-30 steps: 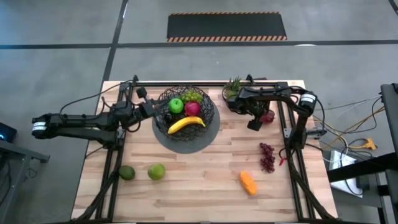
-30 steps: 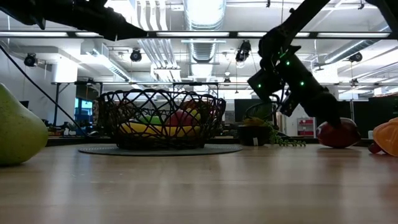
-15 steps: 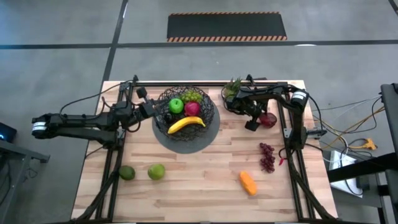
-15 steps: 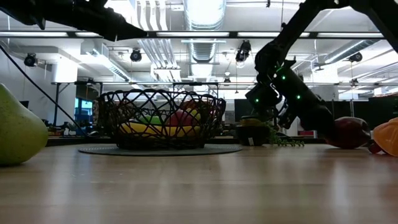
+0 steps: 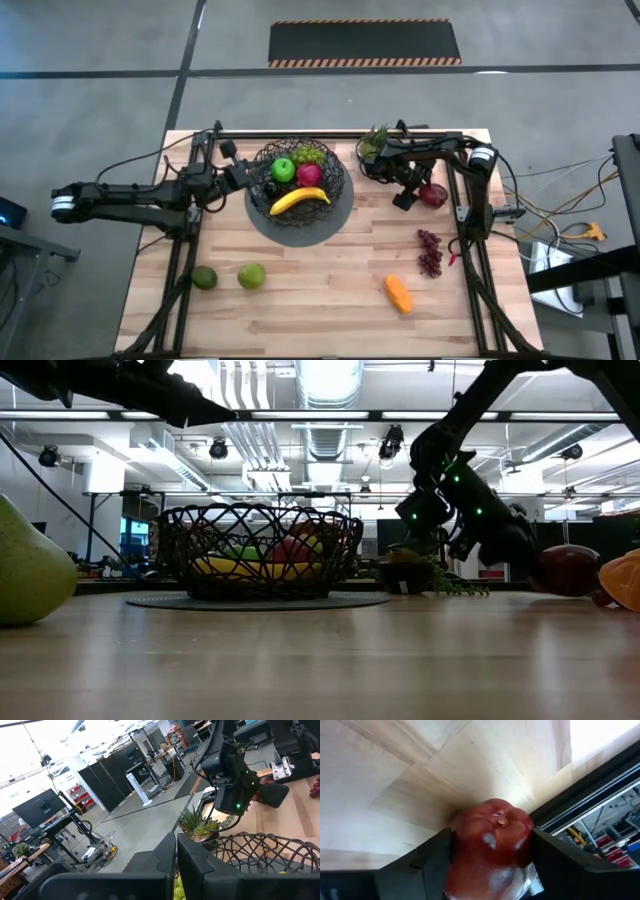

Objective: Build produce basket
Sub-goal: Put the red apple into the black wire basket

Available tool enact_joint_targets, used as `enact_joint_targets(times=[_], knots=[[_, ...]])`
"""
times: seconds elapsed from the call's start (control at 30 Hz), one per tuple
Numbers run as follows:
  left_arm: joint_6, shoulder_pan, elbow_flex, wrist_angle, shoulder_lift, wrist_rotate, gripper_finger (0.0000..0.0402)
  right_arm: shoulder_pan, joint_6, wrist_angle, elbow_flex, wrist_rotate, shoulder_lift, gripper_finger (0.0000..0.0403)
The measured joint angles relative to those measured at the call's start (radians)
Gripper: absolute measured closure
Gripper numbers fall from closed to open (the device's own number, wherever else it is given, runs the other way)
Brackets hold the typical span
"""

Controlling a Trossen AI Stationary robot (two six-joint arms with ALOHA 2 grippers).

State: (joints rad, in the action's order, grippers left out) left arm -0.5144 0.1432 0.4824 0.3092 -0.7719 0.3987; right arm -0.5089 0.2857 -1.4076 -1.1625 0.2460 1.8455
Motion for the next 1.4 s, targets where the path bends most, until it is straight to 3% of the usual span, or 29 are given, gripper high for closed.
enact_joint_targets(times=[0.23,0.47,0.6,0.77,0.97,1.1,1.23,1.33,1.4], knots=[[0.0,0.0,0.0,0.0,0.0,0.0,0.0401,0.018,0.047,0.072,-0.053,-0.142,-0.095,0.0169],[0.0,0.0,0.0,-0.001,0.0,0.0,0.0401,0.075,0.099,0.258,-0.123,-0.27,-0.256,0.017],[0.0,0.0,0.0,-0.001,0.0,0.0,0.0401,0.105,0.123,0.438,-0.129,-0.354,-0.362,0.0171],[0.0,0.0,0.0,-0.003,0.0,0.0,0.0401,0.134,0.149,0.688,-0.104,-0.355,-0.475,0.0172],[0.0,0.0,0.0,-0.004,0.0,0.0,0.0401,0.159,0.185,1.148,0.006,-0.365,-0.543,0.0172],[0.009,-0.004,0.0,0.063,0.0,0.0,0.0401,0.175,0.289,1.571,0.129,-0.377,-0.506,0.0172],[0.011,-0.018,0.0,0.092,0.0,-0.001,0.0401,0.2,0.385,2.012,0.205,-0.373,-0.362,0.0172],[0.01,-0.021,0.0,0.095,0.002,-0.001,0.0401,0.216,0.433,2.236,0.194,-0.367,-0.227,0.0172],[0.01,-0.021,0.0,0.092,0.007,-0.001,0.0401,0.22,0.459,2.279,0.148,-0.362,-0.146,0.0172]])
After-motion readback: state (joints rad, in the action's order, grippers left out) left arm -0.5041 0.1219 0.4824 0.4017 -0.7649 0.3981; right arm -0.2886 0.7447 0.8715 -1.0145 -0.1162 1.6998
